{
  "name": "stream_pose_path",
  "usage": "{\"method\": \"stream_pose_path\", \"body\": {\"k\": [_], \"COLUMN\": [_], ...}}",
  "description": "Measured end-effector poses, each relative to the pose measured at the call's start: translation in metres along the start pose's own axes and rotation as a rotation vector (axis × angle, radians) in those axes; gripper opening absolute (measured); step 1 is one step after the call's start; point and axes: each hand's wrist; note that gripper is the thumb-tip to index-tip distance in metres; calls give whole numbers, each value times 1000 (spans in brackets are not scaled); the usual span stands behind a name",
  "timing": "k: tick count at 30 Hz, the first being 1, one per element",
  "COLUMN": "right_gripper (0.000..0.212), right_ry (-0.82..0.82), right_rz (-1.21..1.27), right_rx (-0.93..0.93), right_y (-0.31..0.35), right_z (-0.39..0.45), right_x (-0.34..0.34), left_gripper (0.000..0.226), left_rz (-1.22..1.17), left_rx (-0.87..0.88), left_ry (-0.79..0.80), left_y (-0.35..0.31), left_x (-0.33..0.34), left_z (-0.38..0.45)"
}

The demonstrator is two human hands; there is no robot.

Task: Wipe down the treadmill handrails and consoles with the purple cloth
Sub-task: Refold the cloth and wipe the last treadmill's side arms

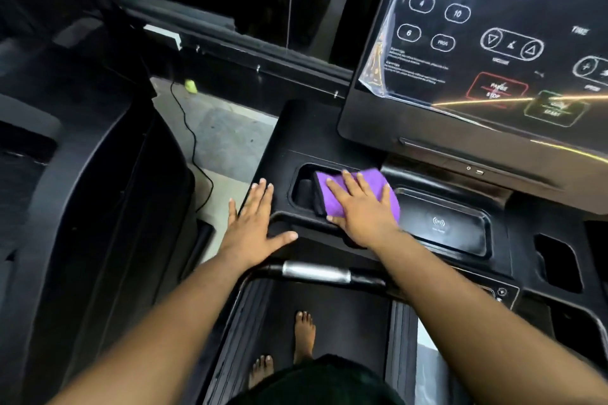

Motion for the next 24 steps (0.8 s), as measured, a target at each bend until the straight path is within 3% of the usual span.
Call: {"method": "stream_pose_path", "body": {"k": [3,9,14,19,22,24], "right_gripper": [98,99,88,76,72,80], "right_ry": [64,-18,33,154,135,65], "right_rz": [55,43,4,-57,-37,-72], "right_rx": [112,163,-58,-482,-608,-573], "right_y": [-5,21,80,133,117,100], "right_z": [26,83,113,104,100,115], "right_x": [13,-2,-7,-1,5,2], "left_gripper": [123,122,129,143,148,150], "left_rz": [70,116,74,18,36,16], "left_rx": [-63,-90,-109,-230,-279,-295], "left_ry": [77,43,37,-65,-123,-94], "left_y": [0,0,1,6,7,8], "left_x": [16,22,21,28,30,30], "left_z": [9,11,12,11,9,9]}}
Point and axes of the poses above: each hand's wrist, its own z-axis towards the middle knuckle, its own x-axis out of the palm, y = z × x, and after that the axes turned 15 degrees about x, right-handed
